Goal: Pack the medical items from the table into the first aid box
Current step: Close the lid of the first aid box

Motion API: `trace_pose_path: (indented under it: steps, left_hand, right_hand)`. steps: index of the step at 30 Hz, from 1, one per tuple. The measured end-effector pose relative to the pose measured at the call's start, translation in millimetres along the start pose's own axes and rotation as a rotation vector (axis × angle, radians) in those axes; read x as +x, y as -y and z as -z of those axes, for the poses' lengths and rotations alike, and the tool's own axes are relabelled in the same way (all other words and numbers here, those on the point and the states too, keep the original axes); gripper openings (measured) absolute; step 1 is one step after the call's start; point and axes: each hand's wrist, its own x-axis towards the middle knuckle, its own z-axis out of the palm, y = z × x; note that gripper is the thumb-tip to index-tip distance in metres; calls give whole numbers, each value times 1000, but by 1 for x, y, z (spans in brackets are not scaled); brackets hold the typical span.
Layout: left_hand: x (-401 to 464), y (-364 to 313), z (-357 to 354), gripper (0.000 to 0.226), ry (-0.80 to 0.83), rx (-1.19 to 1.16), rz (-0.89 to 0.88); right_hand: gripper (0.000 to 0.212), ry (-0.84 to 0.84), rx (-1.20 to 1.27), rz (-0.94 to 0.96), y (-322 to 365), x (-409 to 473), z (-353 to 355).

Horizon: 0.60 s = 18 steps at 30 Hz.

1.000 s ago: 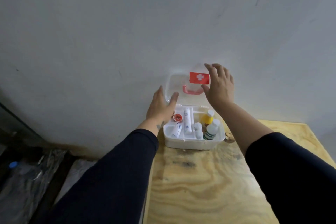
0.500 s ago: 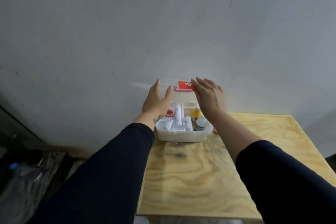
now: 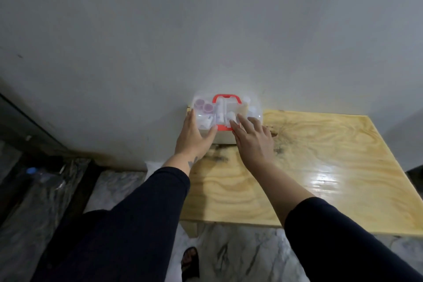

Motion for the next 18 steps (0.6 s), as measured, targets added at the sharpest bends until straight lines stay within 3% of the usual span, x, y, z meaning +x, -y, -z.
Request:
trace_pose_path:
  steps: [3,6,9,13,18]
  left_hand:
    - [-3,6,-5,84,23,72,18]
    - [1,-3,-2,75,-52,295,-59]
    - [16,-11,0,73,-16,426,-173]
    - [38,-16,4,78,142,598,-271]
    - [41,-7,-1,84,155,743,-341]
  right_hand:
    - [32,-11,12,13,1,-6,-4]
    - [35,-40,111,-12,-2,-1,4]
    - [49,114,214,-12,-13,14,12]
    - [73,389,131,8,-27,37,8]
    - [83,389,42,8,-24,35,-11]
